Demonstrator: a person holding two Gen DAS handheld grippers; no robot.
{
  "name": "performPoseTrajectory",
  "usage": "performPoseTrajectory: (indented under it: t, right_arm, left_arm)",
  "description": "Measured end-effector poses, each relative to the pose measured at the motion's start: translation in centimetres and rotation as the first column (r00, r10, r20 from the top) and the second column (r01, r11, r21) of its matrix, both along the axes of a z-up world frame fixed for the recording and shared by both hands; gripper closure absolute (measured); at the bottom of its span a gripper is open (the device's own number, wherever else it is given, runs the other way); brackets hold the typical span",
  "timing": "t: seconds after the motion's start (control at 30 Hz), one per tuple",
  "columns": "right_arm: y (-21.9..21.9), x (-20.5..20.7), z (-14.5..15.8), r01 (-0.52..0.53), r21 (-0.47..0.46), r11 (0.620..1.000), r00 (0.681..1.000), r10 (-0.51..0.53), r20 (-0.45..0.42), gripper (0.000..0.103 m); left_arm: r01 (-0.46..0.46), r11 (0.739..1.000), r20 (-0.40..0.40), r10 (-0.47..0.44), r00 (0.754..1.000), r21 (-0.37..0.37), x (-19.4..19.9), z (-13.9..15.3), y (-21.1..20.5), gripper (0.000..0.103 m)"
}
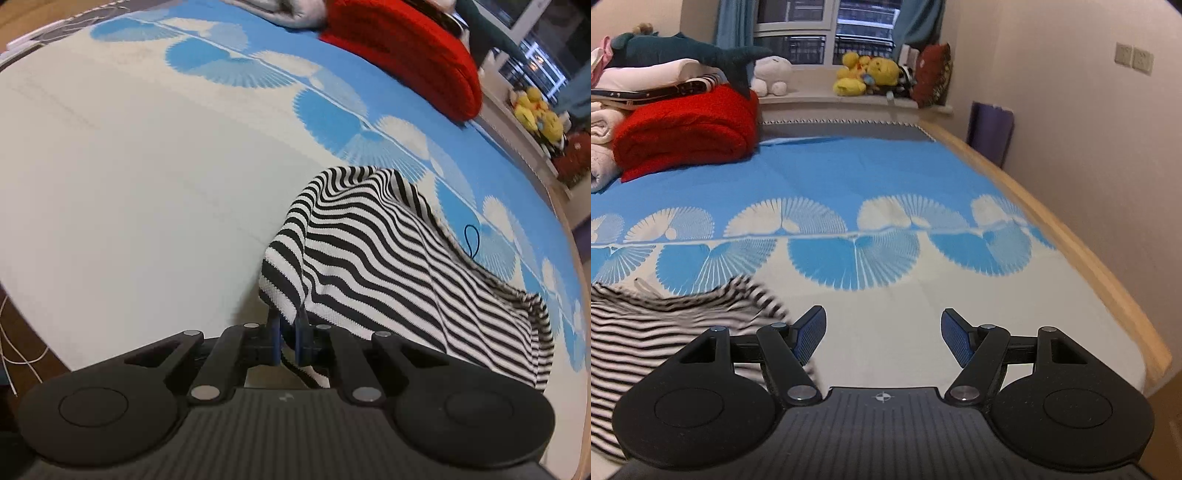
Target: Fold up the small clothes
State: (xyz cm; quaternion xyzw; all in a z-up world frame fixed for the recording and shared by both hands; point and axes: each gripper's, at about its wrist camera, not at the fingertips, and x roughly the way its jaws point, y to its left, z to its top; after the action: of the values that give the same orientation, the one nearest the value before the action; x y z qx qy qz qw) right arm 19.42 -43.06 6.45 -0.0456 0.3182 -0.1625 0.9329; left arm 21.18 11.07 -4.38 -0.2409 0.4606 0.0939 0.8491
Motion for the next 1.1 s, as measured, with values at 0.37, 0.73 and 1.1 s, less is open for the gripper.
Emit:
performPoseTrajectory:
  t: [0.37, 0.73, 1.1]
  right_arm:
    - [-1.5, -0.4, -1.6, 0.035, -0.034, 0.999, 0.999, -0.035, 0.008, 0.031]
    - [-7.7, -3.5, -1.2, 0.139, 0.048, 0.989, 0.989, -0.141, 0.041, 0.031]
    - [-9.7, -4.2, -1.4, 0.172, 0.091, 0.981, 0.983, -0.178, 0.053, 0.031]
  left_arm:
    - [0.061, 0.990, -0.027, -0.058, 0.998, 0.131, 0.2, 1.1, -1.2, 0.096]
    - [0.156, 0.918, 0.127, -0.215, 0.968, 0.364, 1.6, 7.4, -12.6, 0.097]
    - [0.630, 0.610, 0.159, -0.767, 0.622, 0.481, -2.0, 5.8, -36.9, 0.098]
